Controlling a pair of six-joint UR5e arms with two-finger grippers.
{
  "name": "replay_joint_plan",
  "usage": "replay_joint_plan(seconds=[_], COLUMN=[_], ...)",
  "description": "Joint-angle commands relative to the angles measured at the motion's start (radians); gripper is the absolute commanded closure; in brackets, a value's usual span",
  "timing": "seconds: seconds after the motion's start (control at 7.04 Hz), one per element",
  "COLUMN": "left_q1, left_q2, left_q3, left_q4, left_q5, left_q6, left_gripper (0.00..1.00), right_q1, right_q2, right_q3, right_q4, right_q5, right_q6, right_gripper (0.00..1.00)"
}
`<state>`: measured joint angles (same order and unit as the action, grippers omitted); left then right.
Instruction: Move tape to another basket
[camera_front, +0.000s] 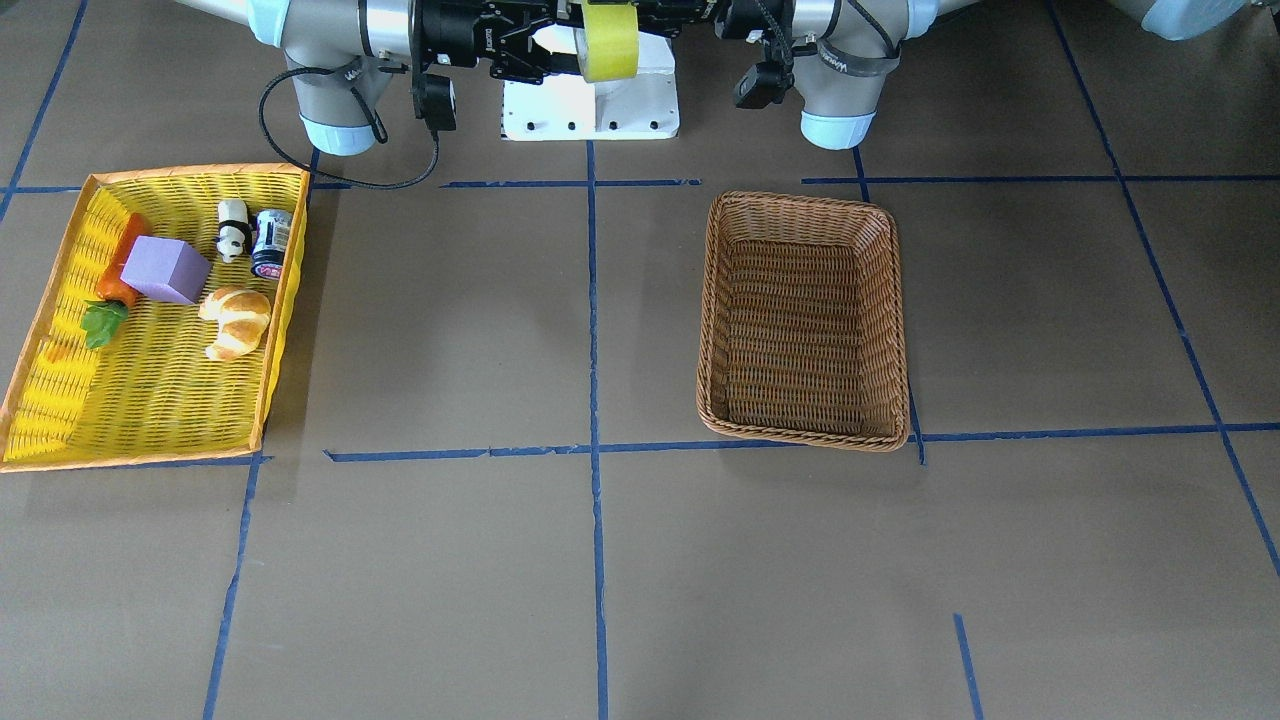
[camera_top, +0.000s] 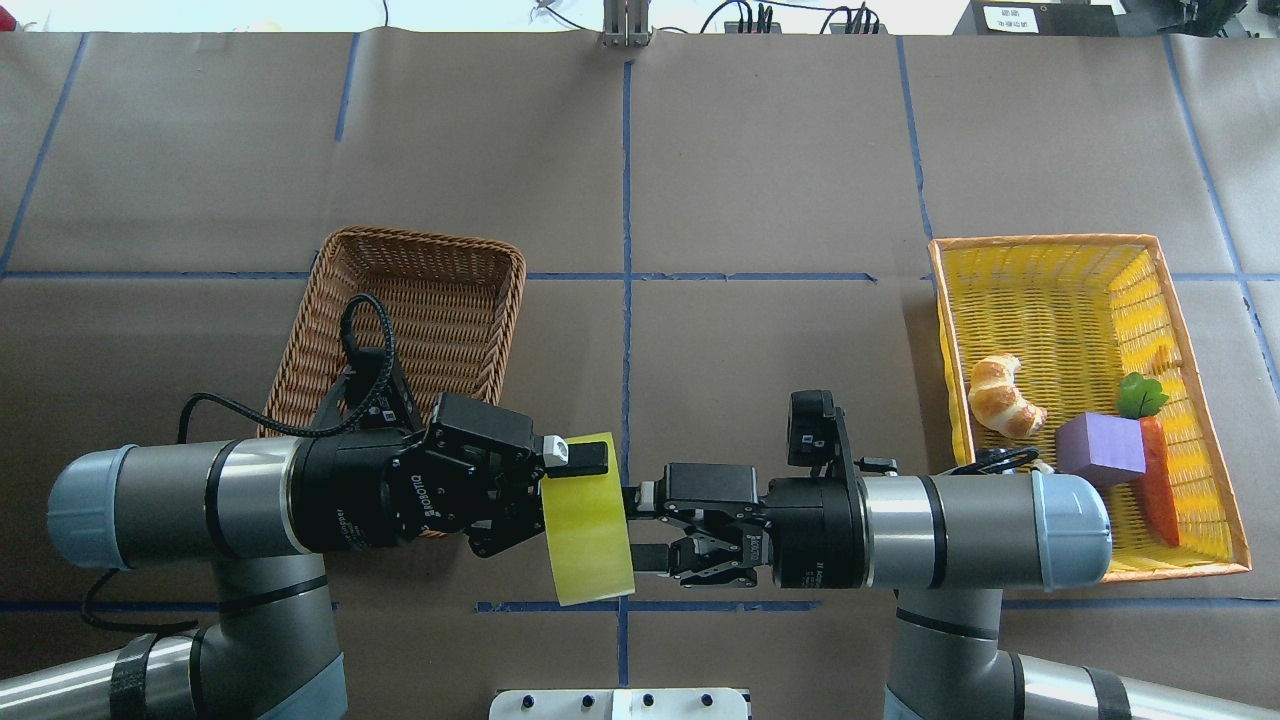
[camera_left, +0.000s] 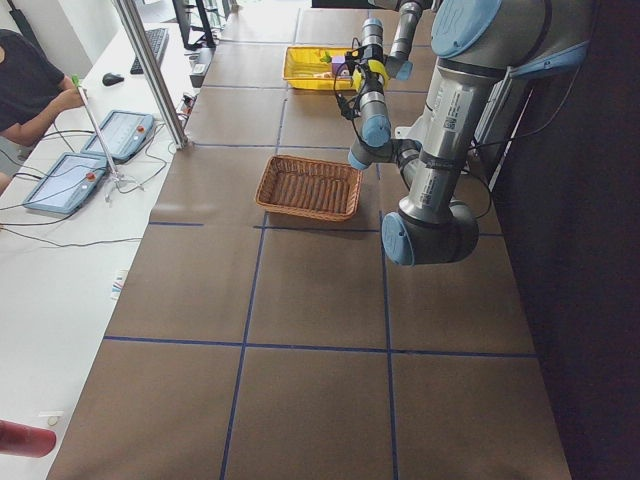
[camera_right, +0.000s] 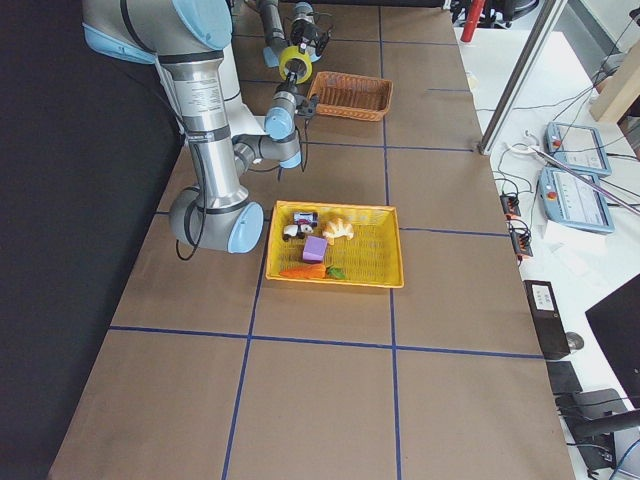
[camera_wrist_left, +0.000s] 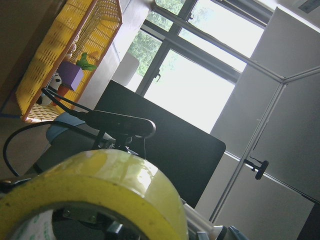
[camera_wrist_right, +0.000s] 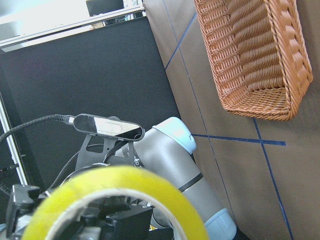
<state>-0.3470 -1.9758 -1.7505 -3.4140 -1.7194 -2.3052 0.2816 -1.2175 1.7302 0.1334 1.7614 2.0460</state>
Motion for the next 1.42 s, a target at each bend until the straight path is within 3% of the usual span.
replay_joint_plan(seconds=[0.0, 0.57, 0.85, 0.99, 1.28], left_q1=[-0.001, -0.036, -0.110, -0.159, -0.306], left_q2=[0.003, 0.029, 0.058, 0.058, 0.057], left_q3=[-0.003, -0.018, -0.002, 0.006, 0.003], left_q4=[-0.001, -0.001, -0.001, 0.028, 0.195], left_q5=[0.000, -0.011, -0.017, -0.076, -0.292], left_q6=[0.003, 0.004, 0.004, 0.004, 0.042], left_gripper=[0.93, 0.94, 0.94, 0.95, 0.96], right_q1=[-0.002, 0.005, 0.083, 0.173, 0.415], right_q2=[0.001, -0.011, -0.045, -0.062, -0.047], right_q3=[0.000, 0.005, 0.006, -0.003, -0.003], right_q4=[0.000, 0.002, -0.008, -0.021, -0.237], right_q5=[-0.002, 0.001, 0.026, 0.115, 0.388], right_q6=[-0.001, 0.000, -0.004, -0.009, -0.071], right_gripper=[0.00, 0.00, 0.00, 0.00, 0.00])
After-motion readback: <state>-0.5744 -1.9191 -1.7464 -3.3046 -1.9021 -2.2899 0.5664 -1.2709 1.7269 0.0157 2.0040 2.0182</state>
